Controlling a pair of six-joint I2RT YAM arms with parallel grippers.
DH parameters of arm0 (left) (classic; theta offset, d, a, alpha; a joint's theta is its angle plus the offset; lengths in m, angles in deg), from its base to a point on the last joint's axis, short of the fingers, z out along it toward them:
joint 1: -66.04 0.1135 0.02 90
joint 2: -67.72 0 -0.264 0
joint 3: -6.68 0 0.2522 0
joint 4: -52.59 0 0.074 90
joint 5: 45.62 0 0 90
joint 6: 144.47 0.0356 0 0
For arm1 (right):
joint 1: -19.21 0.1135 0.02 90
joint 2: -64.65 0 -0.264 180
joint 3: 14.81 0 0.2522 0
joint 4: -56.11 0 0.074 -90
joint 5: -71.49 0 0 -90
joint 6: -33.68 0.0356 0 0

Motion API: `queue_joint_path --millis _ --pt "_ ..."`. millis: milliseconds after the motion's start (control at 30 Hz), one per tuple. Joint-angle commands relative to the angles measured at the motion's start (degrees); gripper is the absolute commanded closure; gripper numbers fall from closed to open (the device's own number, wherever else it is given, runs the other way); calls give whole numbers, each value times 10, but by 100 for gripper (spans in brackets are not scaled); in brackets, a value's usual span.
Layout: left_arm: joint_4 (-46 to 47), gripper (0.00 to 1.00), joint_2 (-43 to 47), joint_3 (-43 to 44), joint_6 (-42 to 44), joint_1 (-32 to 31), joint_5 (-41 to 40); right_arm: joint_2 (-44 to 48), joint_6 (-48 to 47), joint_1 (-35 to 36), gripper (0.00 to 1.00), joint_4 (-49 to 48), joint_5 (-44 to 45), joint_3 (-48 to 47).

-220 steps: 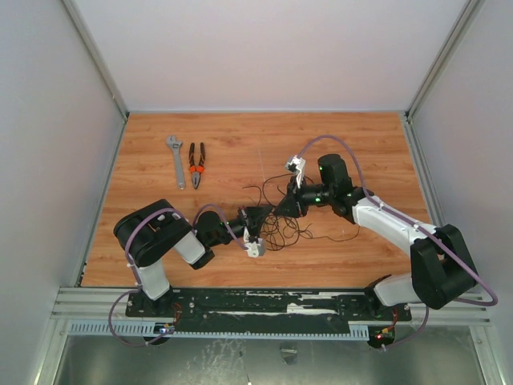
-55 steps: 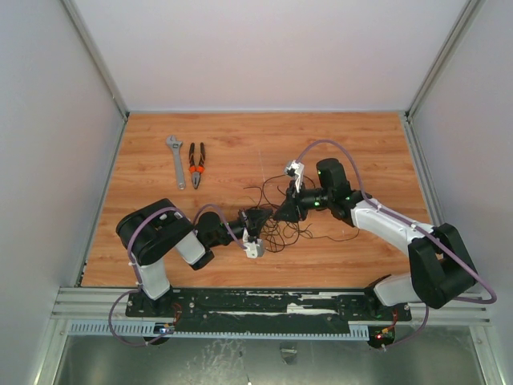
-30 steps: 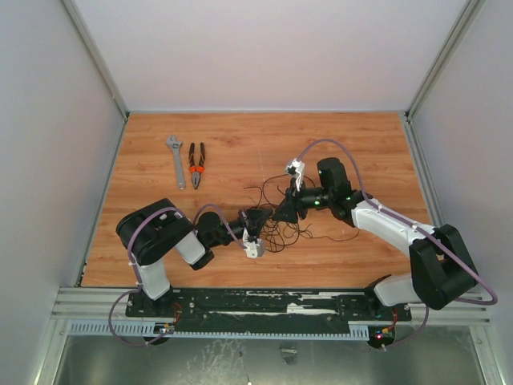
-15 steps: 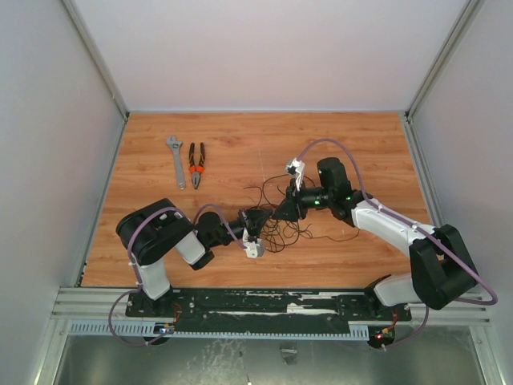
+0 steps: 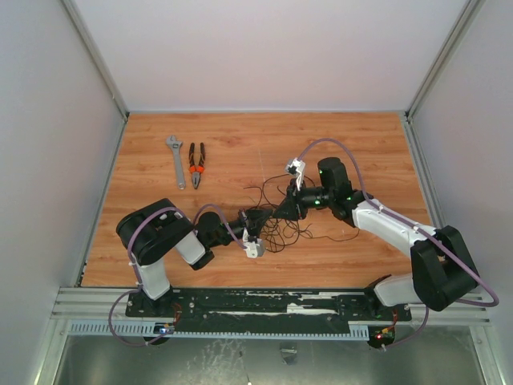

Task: Zip-tie the wires
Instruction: Tie the cable at the center of the board.

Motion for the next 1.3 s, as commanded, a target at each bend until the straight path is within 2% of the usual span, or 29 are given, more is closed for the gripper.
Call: queue_joint_path --millis 0,1267 --pt "180 100 -4 4 -4 -1 -1 9 0 -3 79 -11 -5 -2" --pt "180 100 -4 4 -5 -1 -2 8 2 -3 78 -18 -1 6"
